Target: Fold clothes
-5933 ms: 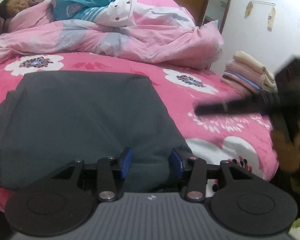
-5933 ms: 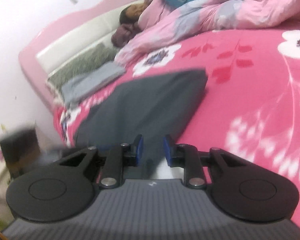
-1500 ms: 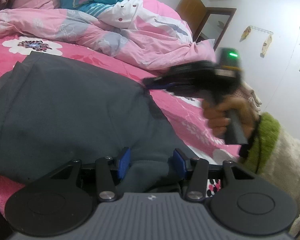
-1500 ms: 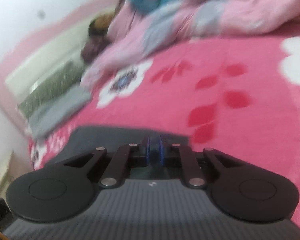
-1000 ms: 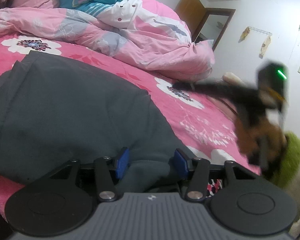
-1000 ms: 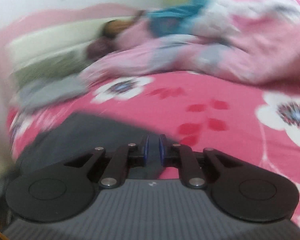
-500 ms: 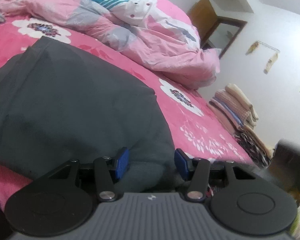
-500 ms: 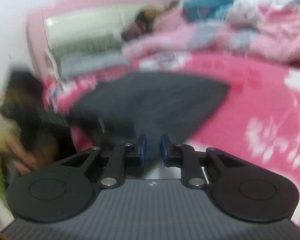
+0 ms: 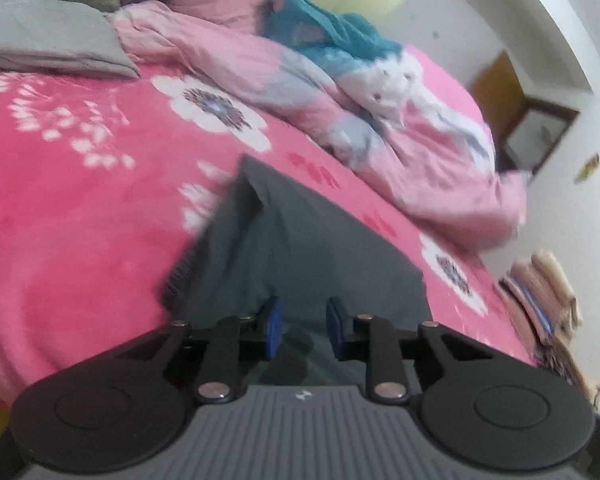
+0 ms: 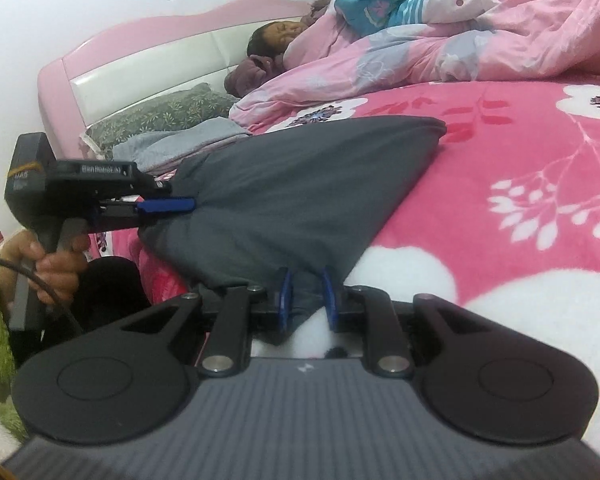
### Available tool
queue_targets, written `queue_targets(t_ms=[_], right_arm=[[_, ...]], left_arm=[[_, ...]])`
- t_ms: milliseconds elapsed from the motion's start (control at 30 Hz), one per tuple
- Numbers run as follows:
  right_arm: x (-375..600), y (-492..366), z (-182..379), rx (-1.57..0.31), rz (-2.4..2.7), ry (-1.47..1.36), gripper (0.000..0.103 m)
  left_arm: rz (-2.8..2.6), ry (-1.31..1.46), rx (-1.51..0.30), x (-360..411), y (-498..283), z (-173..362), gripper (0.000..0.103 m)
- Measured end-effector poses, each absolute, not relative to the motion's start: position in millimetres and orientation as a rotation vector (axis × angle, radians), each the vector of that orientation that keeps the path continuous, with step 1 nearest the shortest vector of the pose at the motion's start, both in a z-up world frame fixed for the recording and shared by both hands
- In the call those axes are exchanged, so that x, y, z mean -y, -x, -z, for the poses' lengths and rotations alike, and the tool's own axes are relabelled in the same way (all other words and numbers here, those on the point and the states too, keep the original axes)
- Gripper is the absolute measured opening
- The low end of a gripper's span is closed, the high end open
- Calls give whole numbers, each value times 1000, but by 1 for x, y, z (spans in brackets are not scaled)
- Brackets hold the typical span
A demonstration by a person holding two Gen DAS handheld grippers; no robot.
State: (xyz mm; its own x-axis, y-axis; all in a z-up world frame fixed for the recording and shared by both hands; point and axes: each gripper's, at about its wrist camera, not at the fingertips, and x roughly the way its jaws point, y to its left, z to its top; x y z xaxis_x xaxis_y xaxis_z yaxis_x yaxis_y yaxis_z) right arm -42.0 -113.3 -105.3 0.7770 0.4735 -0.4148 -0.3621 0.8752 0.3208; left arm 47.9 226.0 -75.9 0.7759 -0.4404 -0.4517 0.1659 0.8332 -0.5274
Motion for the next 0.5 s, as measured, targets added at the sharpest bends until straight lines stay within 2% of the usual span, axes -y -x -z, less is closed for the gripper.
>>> queue_targets(t_ms=[67,100,133,333,500], right_arm=[[114,40,106,-509,-457,-231,16],[114,40,106,-510,-457,-232,16],[115,40,106,-511,-457,-233,16],[115,40,105,-516,-457,-236,16],[114,39,101,-529,-455,-224,16]], left_arm=[[287,453,-563,-230,-46,68,37],[258,451,-554,-232,-46,65,53],[219,438,-544,-233,-46,60,60],[187,314,-466,-207,-38,13,64],[247,131,-457,-142,-45,-10,75]])
